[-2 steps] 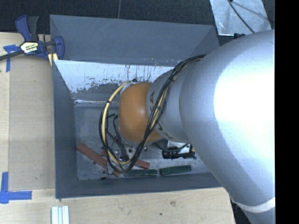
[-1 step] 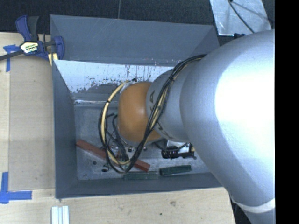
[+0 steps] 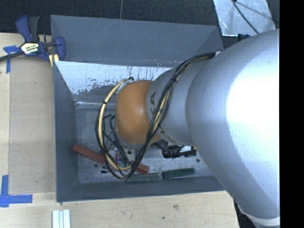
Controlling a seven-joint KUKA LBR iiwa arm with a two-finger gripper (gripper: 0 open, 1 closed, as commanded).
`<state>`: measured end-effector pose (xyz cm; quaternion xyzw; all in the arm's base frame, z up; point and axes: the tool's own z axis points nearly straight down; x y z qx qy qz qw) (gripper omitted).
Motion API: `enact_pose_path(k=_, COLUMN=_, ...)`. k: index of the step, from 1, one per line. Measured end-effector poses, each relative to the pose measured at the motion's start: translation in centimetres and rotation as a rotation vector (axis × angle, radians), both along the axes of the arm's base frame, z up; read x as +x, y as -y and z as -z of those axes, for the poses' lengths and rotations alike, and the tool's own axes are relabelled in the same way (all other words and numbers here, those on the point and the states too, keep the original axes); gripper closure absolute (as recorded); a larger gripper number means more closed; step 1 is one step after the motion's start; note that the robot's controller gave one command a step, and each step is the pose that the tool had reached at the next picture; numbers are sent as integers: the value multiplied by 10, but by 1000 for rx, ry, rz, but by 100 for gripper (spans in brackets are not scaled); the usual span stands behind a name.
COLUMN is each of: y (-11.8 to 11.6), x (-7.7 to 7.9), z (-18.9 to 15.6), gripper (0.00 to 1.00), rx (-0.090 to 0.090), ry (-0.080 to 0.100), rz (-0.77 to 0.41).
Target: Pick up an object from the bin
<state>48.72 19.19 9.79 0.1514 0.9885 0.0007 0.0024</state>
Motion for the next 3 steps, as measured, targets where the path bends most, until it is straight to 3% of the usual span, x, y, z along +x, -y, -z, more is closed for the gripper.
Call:
enact_pose_path(k=1, y=4, x=26, z=19, gripper=100, rx=4, ry=-22, rz=15)
enact_pose_path(k=2, y=2, x=47, z=15, gripper=100, rx=0, ry=1, rz=-226)
enact_pose_path(k=3, y=-11, x=51, z=-26, gripper=100, rx=1, ry=3, rz=-223)
